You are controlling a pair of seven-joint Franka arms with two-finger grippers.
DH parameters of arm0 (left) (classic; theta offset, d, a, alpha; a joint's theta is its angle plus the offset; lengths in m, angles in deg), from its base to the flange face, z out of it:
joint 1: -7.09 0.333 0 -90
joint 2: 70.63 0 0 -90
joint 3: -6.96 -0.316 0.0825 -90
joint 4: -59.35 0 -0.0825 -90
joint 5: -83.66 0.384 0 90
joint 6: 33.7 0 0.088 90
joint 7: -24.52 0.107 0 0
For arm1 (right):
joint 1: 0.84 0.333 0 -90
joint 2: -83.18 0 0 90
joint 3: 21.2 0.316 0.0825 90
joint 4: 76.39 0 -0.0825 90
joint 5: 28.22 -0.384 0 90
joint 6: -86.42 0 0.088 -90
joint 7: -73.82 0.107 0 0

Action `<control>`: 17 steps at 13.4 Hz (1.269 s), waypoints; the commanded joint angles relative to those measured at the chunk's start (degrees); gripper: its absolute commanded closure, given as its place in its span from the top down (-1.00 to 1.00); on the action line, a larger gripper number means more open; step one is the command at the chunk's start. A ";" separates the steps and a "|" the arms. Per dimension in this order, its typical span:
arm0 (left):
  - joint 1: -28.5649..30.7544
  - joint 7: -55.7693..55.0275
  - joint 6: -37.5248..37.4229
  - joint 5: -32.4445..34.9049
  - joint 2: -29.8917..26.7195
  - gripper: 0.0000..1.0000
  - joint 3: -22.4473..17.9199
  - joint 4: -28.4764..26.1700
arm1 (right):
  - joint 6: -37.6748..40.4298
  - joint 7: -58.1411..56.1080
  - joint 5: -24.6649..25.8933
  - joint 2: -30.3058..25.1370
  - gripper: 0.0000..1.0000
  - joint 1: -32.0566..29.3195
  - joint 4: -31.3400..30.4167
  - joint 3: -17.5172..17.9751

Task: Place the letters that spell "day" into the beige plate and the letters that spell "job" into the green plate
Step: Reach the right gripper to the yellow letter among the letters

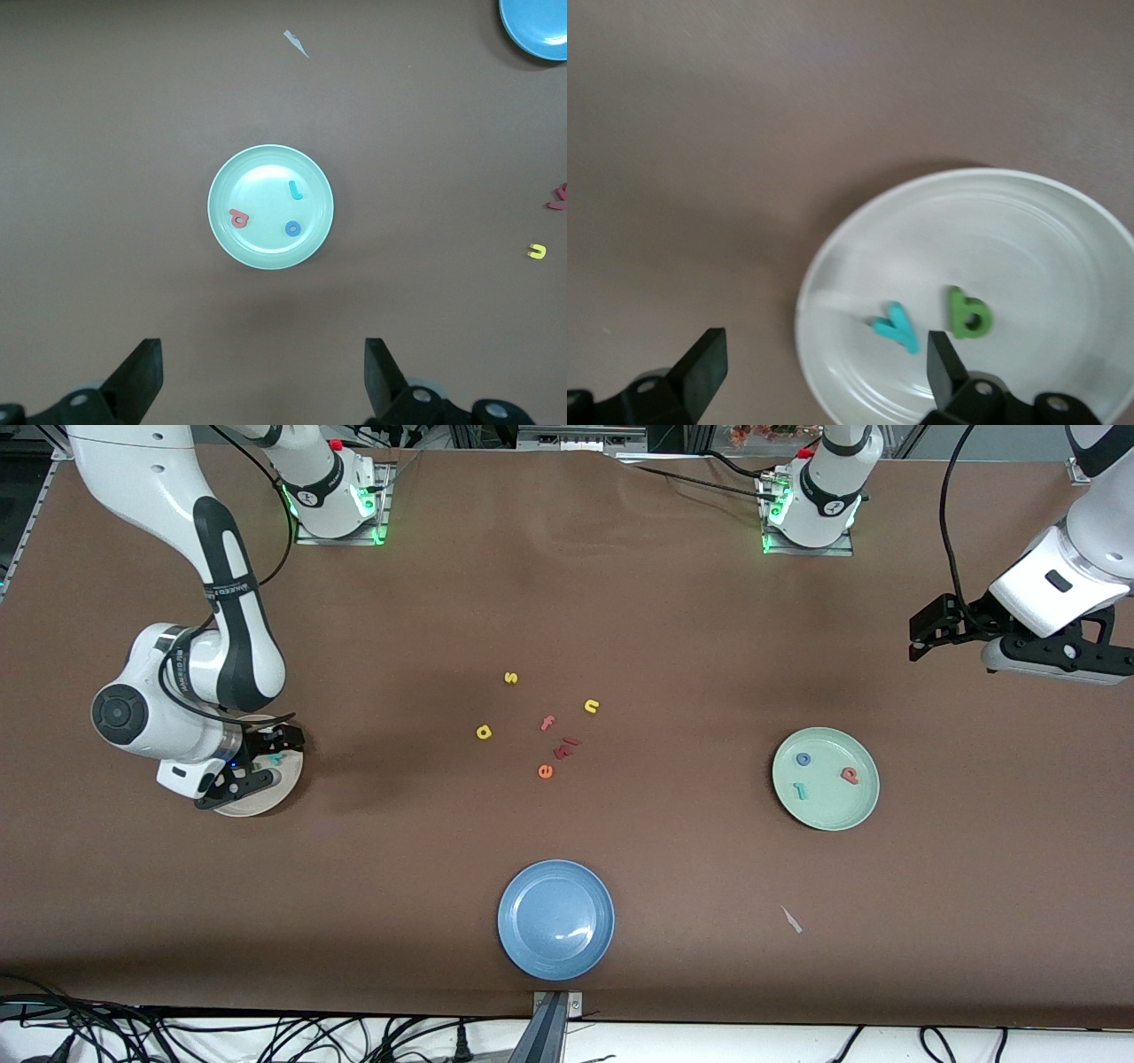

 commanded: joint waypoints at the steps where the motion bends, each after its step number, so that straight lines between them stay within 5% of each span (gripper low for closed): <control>1: -1.23 -0.70 -1.19 1.33 0.49 1.00 -0.21 1.50 | 1.16 5.67 -1.09 -1.15 1.00 2.94 0.01 0.11; 10: -1.32 -1.31 -2.50 1.41 0.75 1.00 -0.30 2.12 | 1.95 29.76 -1.09 -2.47 1.00 19.98 0.53 0.55; 17: -0.53 -1.40 -2.50 1.85 0.75 1.00 -0.38 2.12 | -4.63 35.76 -4.08 0.34 1.00 27.65 1.24 1.43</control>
